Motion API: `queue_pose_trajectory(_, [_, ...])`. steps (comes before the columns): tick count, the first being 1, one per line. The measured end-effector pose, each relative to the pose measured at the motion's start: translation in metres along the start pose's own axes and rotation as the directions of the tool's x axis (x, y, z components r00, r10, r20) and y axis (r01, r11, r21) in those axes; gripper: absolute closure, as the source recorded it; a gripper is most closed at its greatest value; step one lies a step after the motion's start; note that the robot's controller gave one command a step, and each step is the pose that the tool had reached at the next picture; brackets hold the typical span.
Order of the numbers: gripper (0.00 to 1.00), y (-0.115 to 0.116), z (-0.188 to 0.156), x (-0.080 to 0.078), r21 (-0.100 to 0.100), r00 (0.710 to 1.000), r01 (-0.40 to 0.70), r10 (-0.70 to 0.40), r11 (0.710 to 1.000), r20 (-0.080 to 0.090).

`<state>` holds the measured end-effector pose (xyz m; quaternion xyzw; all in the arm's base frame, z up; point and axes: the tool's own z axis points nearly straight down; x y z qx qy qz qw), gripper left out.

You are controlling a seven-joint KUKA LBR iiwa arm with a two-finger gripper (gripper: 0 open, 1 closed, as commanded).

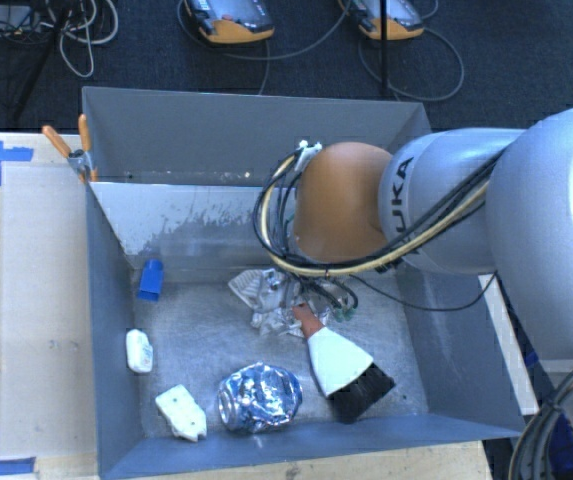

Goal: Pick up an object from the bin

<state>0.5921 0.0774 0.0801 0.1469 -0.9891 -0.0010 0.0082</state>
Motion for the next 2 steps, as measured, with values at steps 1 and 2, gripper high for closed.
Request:
queue_pose_trajectory(1, [1.0, 0.0, 0.0, -0.001, 0.0, 1.0, -0.001, 0.001, 1.0, 0.006])
queue_pose_trajectory(2, [1.0, -0.005, -0.188, 0.025, 0.006, 0.998, 0.052, -0.053, 0.999, 0.019])
